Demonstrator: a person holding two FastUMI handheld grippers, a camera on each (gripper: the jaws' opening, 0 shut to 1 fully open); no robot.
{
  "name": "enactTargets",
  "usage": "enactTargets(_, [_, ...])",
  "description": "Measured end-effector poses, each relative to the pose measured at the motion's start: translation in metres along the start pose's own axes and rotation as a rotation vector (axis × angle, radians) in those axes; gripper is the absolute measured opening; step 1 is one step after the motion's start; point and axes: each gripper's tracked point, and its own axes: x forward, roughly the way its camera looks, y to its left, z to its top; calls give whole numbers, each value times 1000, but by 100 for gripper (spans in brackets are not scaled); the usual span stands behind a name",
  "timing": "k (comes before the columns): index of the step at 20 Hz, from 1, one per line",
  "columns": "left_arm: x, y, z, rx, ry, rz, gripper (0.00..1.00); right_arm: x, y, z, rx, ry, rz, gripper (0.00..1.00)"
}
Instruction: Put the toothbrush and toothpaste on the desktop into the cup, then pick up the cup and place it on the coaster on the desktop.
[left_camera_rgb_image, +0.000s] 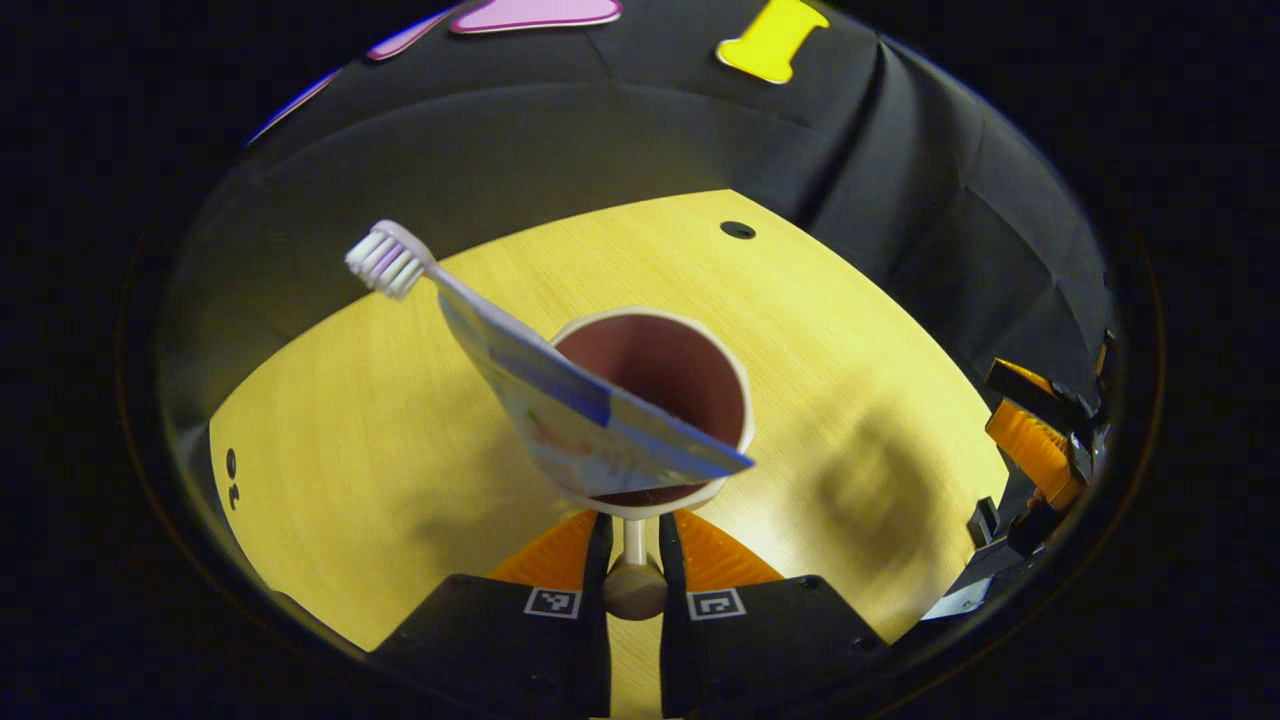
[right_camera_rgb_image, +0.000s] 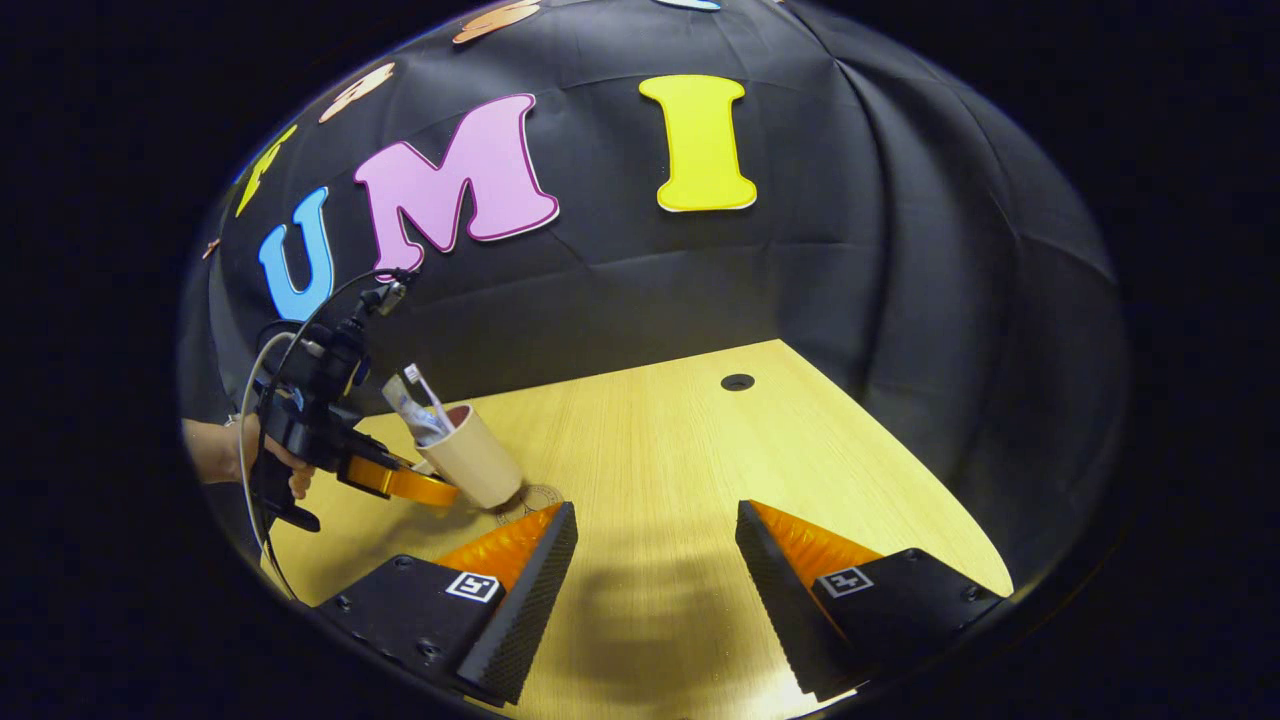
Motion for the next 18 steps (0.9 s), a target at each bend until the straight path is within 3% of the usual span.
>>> enactTargets(8, [39,-16,2,32,78,20,24,-3,-8,-13,19,20,-11,98])
enactTargets(12, [42,-16,7,31,81,32,28,-4,-8,-17,33,25,-14,98])
enactTargets(13, [35,-15,8,36,70,36,24,-4,-8,-17,32,23,-14,98])
enactTargets(17, [-10,-17,10,27,10,60,61,-9,-3,-14,34,18,-16,98])
enactTargets(18, [-22,-17,7,9,-13,61,76,-12,0,-13,36,16,-15,98])
